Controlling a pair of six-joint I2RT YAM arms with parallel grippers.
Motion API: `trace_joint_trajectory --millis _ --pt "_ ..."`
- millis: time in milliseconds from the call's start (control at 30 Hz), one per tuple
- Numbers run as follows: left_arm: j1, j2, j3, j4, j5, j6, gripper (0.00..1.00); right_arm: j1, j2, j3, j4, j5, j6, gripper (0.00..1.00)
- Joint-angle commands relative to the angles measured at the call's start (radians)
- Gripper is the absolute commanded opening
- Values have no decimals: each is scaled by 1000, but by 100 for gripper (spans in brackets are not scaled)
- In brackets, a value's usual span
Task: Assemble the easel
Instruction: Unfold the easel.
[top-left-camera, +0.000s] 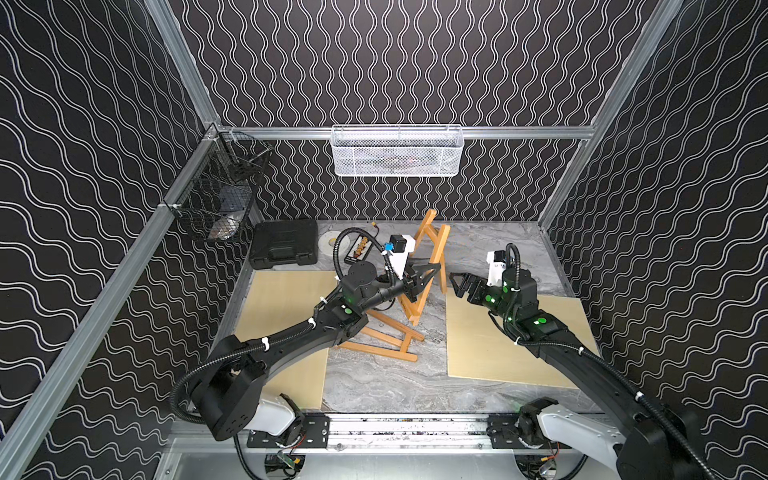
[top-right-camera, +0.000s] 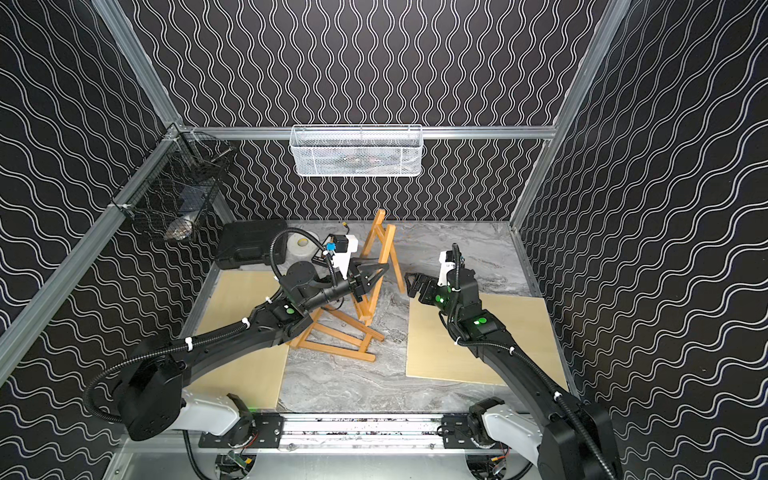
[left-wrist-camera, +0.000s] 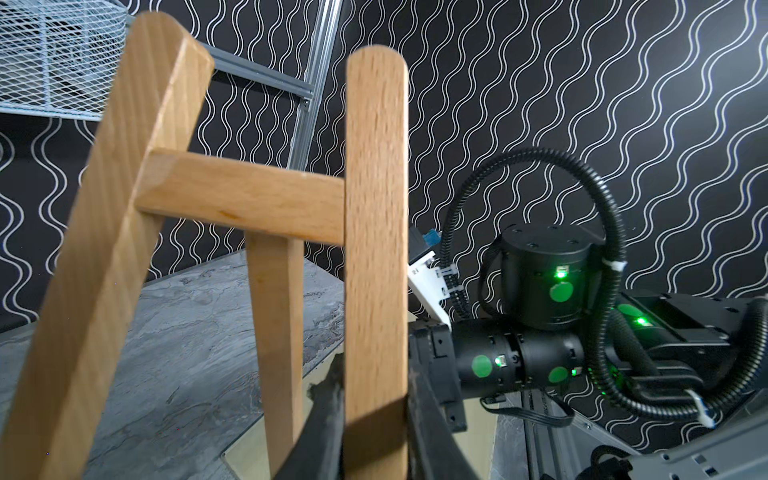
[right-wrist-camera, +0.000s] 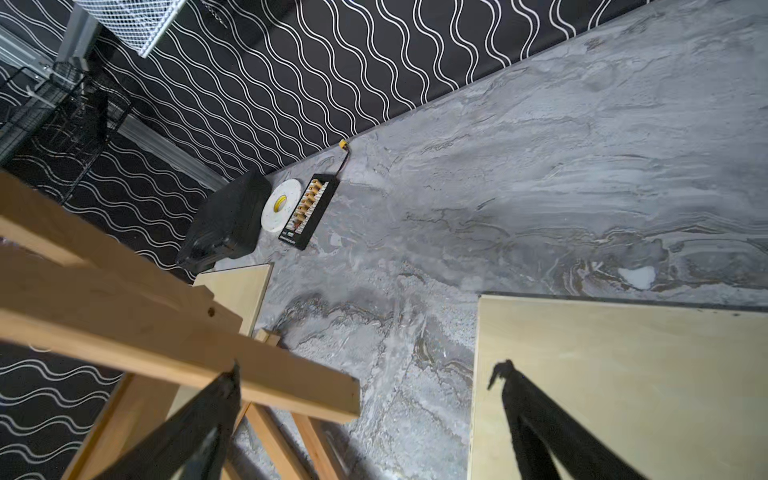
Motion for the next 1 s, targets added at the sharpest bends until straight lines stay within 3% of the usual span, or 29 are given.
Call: trace_joint_trajectory --millis 0,133,500,667,900,967 --pt "0 -18 15 46 27 20 0 5 26 -7 119 -54 -32 100" --pt "0 -19 27 8 31 54 0 32 9 -41 167 -119 -59 100" --pt "0 2 69 -61 55 85 0 100 -10 -61 171 -82 -82 100" --pt "-1 -2 58 -51 51 84 0 102 73 -9 132 11 -78 100" --pt "-1 -21 49 -91 65 120 0 84 97 -15 140 234 -35 100" --pt "-1 -25 46 -108 75 137 0 48 92 -8 127 244 -27 100"
